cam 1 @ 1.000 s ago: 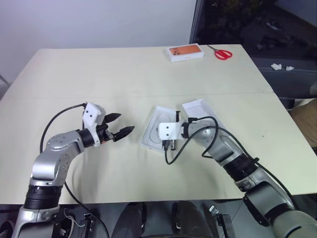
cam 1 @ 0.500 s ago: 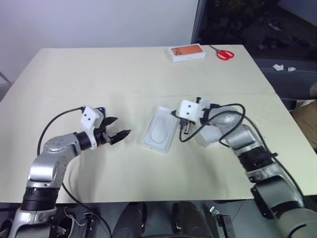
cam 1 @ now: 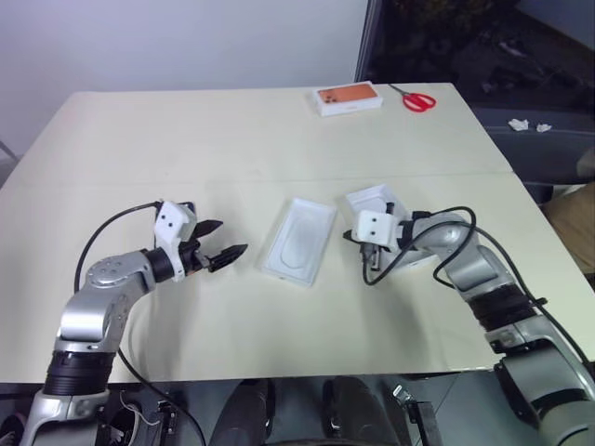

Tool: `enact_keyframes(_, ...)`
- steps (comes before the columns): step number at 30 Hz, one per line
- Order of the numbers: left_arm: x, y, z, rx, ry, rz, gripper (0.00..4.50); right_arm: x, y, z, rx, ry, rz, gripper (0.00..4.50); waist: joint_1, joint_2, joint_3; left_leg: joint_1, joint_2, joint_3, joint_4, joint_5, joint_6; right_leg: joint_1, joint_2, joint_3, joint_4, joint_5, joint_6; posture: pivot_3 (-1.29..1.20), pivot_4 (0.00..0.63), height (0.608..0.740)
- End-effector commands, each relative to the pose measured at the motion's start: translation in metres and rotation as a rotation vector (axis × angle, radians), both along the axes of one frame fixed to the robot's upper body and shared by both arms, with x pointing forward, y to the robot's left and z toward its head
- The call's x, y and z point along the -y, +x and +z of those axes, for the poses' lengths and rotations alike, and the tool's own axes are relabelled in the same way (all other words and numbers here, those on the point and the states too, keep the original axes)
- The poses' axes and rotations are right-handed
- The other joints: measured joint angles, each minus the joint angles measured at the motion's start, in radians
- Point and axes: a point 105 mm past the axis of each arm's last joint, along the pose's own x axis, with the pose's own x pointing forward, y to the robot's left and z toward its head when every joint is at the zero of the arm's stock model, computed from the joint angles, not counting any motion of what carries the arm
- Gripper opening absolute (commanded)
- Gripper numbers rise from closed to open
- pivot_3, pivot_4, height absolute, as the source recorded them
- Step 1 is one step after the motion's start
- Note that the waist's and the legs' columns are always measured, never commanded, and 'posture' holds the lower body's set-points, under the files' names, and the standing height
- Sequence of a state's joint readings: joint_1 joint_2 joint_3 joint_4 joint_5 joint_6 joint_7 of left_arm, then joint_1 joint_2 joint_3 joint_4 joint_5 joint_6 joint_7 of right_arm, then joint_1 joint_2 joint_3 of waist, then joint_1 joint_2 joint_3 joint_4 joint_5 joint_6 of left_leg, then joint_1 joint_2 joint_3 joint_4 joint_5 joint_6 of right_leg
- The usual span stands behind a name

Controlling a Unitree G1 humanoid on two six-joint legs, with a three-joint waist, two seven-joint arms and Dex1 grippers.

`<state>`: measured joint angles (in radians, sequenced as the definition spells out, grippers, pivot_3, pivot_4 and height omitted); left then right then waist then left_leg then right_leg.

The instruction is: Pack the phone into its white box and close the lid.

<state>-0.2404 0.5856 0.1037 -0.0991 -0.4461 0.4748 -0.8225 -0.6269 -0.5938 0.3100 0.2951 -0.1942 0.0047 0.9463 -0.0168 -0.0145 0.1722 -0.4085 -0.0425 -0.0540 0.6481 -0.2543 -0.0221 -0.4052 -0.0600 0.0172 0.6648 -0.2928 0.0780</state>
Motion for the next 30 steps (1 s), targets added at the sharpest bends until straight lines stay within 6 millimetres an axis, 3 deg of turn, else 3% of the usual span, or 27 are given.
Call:
enact_keyframes(1,0.005,0.000,0.010,0.047,-0.002,-0.013,4.50,-0.015,0.007,0.006,0.059,0.014,0.015,0.05,-0.001,0.000,0.000,0.000,0.000,0.000,0.000,0.000,0.000,0.000,0.000,0.000,0.000,0.000,0.000,0.00,0.150,0.740)
enact_keyframes(5,0.004,-0.001,0.011,0.048,-0.007,-0.009,4.50,-0.030,0.015,0.013,0.116,0.042,0.013,0.05,-0.002,0.000,0.000,0.000,0.000,0.000,0.000,0.000,0.000,0.000,0.000,0.000,0.000,0.000,0.000,0.00,0.150,0.740)
enact_keyframes(11,-0.001,-0.004,0.009,0.041,-0.004,0.008,4.50,-0.034,0.027,0.027,0.160,0.110,-0.016,0.05,0.002,0.000,0.000,0.000,0.000,0.000,0.000,0.001,-0.002,0.000,0.000,0.000,0.000,0.000,0.000,0.00,0.150,0.740)
enact_keyframes(23,-0.003,-0.006,0.007,0.038,-0.002,0.020,4.50,-0.054,0.014,0.019,0.146,0.111,0.083,0.05,0.000,0.000,0.000,0.000,0.000,0.000,0.000,0.001,-0.001,0.000,0.000,0.000,0.000,0.000,0.000,0.00,0.150,0.740)
enact_keyframes(30,-0.011,-0.007,0.008,0.031,0.004,0.034,4.50,-0.044,0.018,0.034,0.168,0.149,0.044,0.05,0.000,0.000,0.000,0.000,0.000,0.000,0.000,0.001,-0.001,0.000,0.000,0.000,0.000,0.000,0.000,0.00,0.150,0.740)
